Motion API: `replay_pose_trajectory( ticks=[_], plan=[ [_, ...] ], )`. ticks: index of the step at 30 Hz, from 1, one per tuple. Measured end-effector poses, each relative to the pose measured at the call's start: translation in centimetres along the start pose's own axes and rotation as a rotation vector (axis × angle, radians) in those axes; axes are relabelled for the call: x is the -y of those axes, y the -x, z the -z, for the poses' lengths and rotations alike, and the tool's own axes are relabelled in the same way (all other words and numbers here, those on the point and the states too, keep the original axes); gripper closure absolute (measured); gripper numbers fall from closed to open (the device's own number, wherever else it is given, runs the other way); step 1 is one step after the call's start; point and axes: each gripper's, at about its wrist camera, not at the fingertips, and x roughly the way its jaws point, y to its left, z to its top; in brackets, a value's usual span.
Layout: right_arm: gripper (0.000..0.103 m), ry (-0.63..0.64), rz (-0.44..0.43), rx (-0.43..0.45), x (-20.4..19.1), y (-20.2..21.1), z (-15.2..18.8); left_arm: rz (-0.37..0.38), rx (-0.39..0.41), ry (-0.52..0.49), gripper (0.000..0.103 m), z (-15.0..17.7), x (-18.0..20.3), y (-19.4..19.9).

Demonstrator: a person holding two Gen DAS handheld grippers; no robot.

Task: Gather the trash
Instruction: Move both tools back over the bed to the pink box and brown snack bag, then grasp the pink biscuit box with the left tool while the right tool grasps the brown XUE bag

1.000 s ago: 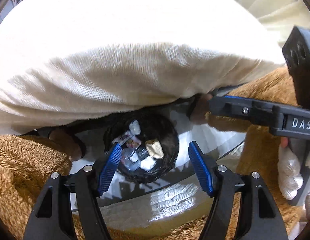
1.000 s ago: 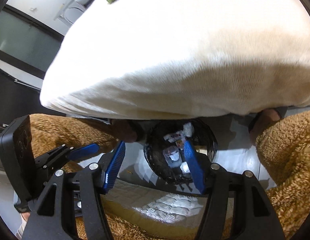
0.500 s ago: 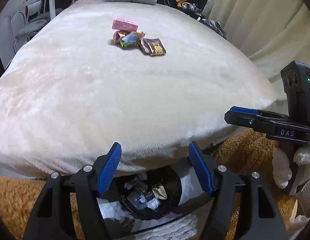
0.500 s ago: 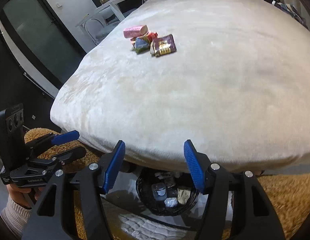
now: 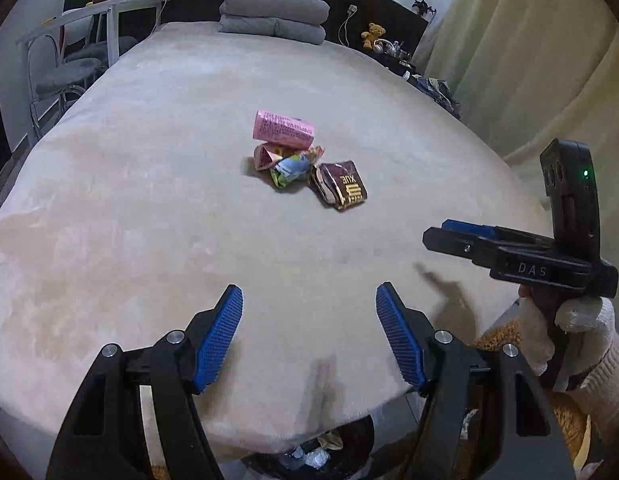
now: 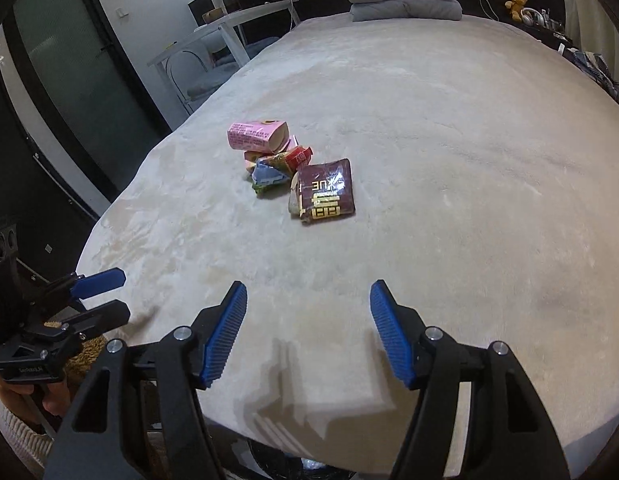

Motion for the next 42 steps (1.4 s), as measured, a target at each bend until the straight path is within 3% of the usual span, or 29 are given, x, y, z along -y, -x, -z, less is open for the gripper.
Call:
replay_pose_trajectory(
  ticks=[7,10,17,26,40,42],
  plan=[
    [0.031,-0.024,-0.014,-0.005,1.4,-1.7,-2.2,-0.016,0.009,-0.009,0.035,-4.9,-1.7,-2.4],
    [0.028,-0.041,-0.021,0.002,2.2,-2.0,-3.0,-0.02,0.011,-0.012,0.02,-6.8,-2.2,-3.9],
    [0.022,-0.055,-0.032,0.031,3.5,-2.2,-4.6,-0.049,0.033,-0.078,0.011,-9.7,-1.7,-6.8],
    [0.018,-0.089,-0.053,0.028,4.7,-2.2,-4.7,-0.073,0.0,-0.07,0.011,-12.1,-1.7,-10.9],
    [0.018,-0.089,-0.052,0.001,4.7,-2.3,-4.3,-0.124,-0.01,-0.106,0.011,-13.1,-0.8,-13.1],
    [0.018,-0.08,-0.047,0.002,4.5,-2.4,-4.3,-0.123,-0.022,-0.117,0.017,-13.3,-0.7,-13.4]
  ],
)
